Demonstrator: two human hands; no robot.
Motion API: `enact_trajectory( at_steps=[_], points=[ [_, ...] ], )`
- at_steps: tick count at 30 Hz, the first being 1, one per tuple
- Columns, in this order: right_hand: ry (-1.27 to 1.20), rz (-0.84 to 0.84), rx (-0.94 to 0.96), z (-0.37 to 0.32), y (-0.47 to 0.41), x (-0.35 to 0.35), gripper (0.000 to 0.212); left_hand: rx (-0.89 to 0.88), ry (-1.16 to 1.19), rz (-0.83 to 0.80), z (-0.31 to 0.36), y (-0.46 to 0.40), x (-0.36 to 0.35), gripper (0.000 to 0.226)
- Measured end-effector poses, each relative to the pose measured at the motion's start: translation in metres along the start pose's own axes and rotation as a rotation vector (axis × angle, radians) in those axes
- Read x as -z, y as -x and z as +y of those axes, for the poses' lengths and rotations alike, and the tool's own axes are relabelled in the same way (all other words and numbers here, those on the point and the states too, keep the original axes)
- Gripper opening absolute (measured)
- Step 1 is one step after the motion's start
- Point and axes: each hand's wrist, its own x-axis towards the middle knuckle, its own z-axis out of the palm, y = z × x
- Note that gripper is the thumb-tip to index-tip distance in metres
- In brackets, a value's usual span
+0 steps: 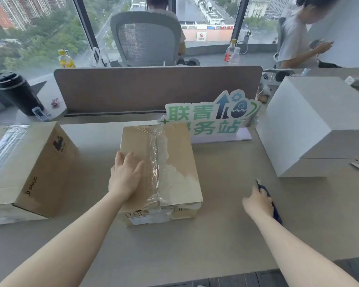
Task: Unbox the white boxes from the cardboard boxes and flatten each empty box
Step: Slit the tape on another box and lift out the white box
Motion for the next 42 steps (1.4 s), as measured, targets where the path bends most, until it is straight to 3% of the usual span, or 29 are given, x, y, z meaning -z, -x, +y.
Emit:
enact_trajectory(
  at_steps=[4,8,12,17,21,26,29,34,39,42],
  points=[
    [0.103,-0.048,-0.129,0.033,-0.012,-0.002,0.067,-0.047,-0.233,0.03,-0.002,0.006,-0.01,0.058],
    [0.174,0.011,-0.073,0.043,-0.02,-0.007,0.068,-0.042,-0.272,0.047,-0.002,0.006,-0.014,0.059],
    [0.152,0.023,-0.049,0.045,-0.024,-0.019,0.053,-0.046,-0.305,0.047,-0.001,0.006,-0.014,0.059],
    [-0.035,-0.108,-0.022,0.032,-0.022,-0.016,0.035,-0.049,-0.342,0.049,-0.001,0.009,-0.013,0.061],
    [-0.261,-0.141,0.173,-0.008,-0.011,0.006,0.035,-0.049,-0.354,0.042,-0.001,0.016,-0.013,0.062],
    [-0.528,-0.153,0.526,-0.091,0.008,0.046,0.004,-0.039,-0.345,0.046,-0.005,0.035,-0.014,0.063],
    [-0.547,-0.199,0.689,-0.141,0.018,0.059,0.01,-0.046,-0.338,0.037,-0.009,0.045,-0.014,0.064],
    [-0.176,-0.167,0.86,-0.209,0.01,0.067,0.013,-0.065,-0.323,0.033,-0.007,0.027,-0.006,0.064],
    [0.231,-0.07,0.892,-0.269,-0.006,0.082,0.025,-0.134,-0.272,0.055,0.022,-0.045,0.011,0.063],
    [0.384,-0.066,0.907,-0.299,-0.013,0.084,0.029,-0.172,-0.252,-0.033,0.038,-0.085,0.012,0.062]
  ],
)
